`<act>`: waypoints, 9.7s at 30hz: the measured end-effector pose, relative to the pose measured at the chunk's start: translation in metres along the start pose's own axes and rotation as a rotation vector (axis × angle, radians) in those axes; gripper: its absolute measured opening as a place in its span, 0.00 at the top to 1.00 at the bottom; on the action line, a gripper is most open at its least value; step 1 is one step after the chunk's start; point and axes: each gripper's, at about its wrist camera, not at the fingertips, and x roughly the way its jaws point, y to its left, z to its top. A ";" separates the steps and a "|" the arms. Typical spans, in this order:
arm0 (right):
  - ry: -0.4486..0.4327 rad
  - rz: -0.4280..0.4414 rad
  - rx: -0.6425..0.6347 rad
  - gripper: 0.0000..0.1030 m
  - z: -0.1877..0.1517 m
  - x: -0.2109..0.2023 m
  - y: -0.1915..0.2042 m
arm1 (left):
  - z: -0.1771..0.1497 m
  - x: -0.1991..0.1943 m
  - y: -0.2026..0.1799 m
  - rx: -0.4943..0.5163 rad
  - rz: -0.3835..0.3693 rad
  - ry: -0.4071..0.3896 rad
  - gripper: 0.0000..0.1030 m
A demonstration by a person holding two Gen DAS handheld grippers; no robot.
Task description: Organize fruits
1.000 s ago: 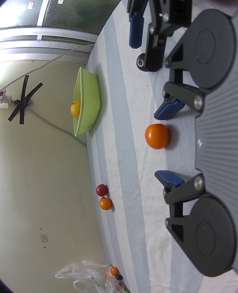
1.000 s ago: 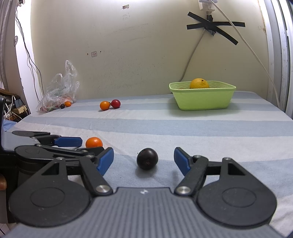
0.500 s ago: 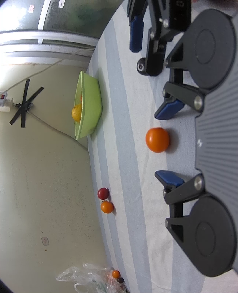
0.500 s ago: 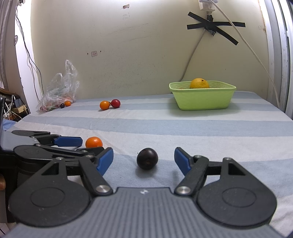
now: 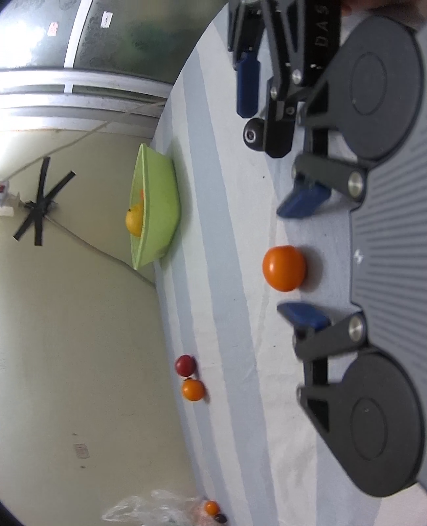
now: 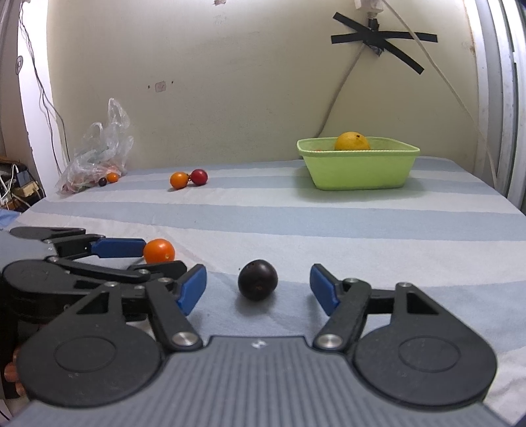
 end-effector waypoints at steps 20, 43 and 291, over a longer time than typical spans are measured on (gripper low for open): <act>-0.124 -0.136 0.025 0.72 0.107 0.076 -0.088 | 0.166 0.118 -0.006 -0.027 -0.351 0.042 0.70; -0.218 0.019 0.109 0.53 0.121 0.076 -0.052 | 0.116 0.061 0.138 -0.047 0.063 -0.060 0.52; -0.114 -0.151 0.470 0.16 -0.024 -0.068 -0.011 | -0.019 -0.038 -0.019 0.009 0.282 0.147 0.00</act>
